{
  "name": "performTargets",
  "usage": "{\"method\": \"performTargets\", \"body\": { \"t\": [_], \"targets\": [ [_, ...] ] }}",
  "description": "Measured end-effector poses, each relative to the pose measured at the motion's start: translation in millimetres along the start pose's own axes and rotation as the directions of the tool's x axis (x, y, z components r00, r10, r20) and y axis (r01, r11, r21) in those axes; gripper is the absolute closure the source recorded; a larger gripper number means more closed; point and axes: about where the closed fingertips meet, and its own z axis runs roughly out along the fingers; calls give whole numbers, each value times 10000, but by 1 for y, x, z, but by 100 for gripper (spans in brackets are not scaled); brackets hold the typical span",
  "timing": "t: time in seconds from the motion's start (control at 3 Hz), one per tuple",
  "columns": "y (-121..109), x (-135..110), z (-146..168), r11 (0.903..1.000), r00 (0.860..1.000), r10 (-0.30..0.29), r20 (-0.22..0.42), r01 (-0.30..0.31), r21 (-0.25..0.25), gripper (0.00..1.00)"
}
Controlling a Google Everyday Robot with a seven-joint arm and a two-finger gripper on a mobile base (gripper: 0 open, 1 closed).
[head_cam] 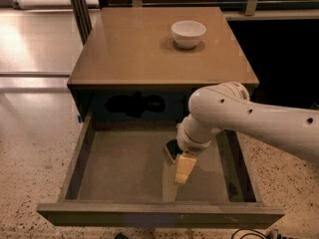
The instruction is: Pick sponge from top drawer and place on counter
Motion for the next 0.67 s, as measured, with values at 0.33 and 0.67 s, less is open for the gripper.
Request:
{"method": "performTargets", "body": {
  "t": [0.33,0.67],
  "targets": [
    [0,0,0,10000,10000,1,-2,-1,0,0],
    [-15,9,36,9998,9990,187,-410,-191,-91,0]
  ]
}}
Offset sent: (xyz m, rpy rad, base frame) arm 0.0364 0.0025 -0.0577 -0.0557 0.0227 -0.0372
